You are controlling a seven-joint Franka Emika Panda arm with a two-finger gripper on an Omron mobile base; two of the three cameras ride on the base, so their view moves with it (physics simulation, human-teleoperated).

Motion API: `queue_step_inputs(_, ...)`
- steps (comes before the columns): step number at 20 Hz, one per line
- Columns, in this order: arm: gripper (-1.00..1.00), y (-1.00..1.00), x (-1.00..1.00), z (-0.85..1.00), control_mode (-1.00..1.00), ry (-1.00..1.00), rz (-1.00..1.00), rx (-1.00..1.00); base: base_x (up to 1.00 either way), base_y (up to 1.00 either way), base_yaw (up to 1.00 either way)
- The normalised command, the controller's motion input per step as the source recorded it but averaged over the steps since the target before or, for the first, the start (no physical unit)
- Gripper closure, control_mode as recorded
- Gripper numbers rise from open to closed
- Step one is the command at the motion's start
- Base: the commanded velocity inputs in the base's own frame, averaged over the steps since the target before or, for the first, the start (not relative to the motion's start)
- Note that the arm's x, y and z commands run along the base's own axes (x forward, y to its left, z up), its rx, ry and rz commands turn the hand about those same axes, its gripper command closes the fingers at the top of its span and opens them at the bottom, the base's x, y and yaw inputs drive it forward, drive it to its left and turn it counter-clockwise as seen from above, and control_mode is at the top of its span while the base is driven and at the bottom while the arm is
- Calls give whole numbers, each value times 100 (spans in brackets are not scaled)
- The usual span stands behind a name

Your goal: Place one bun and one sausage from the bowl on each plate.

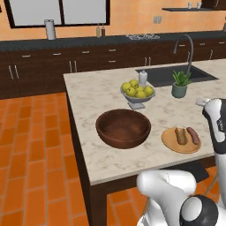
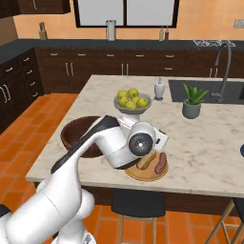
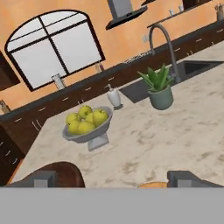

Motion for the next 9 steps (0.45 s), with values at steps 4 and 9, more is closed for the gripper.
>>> queue_step_inputs(4,-100,61,-28,28,-100,-38,0,-34,0,0,0)
queue_step_inputs(9,-100,100,-64,78,-100,-32,5,-66,0,0,0)
